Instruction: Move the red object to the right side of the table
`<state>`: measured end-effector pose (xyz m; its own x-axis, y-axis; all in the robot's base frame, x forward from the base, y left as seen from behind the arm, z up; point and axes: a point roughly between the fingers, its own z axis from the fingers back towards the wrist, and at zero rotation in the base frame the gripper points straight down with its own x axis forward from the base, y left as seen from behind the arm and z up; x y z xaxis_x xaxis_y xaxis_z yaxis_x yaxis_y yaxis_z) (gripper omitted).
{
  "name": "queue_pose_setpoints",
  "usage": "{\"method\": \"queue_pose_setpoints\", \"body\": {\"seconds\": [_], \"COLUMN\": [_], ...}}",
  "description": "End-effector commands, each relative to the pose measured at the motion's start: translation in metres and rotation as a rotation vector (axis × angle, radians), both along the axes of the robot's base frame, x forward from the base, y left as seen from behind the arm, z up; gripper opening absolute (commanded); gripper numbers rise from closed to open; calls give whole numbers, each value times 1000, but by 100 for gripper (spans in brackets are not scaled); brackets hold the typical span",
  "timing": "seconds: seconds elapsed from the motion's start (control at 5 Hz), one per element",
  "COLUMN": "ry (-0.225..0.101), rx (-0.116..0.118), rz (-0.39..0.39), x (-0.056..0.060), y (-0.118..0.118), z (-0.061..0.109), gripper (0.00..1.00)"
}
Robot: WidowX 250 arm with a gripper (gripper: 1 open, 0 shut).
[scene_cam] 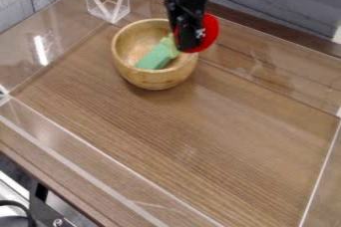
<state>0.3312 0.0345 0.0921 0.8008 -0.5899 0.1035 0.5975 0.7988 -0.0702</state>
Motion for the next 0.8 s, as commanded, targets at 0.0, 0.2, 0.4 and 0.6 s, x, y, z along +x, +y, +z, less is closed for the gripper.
{"method": "queue_pose_setpoints", "body": {"seconds": [0.0,0.2,0.4,0.6], "ry": [-106,-125,-147,-152], "rx": [3,-4,-12,-27], "rz": [-43,-72,-127,-193], "x": [8,8,5,2], "y": [-12,-23,-35,-48], "z": [18,9,18,17], "gripper": [0,0,0,0]}}
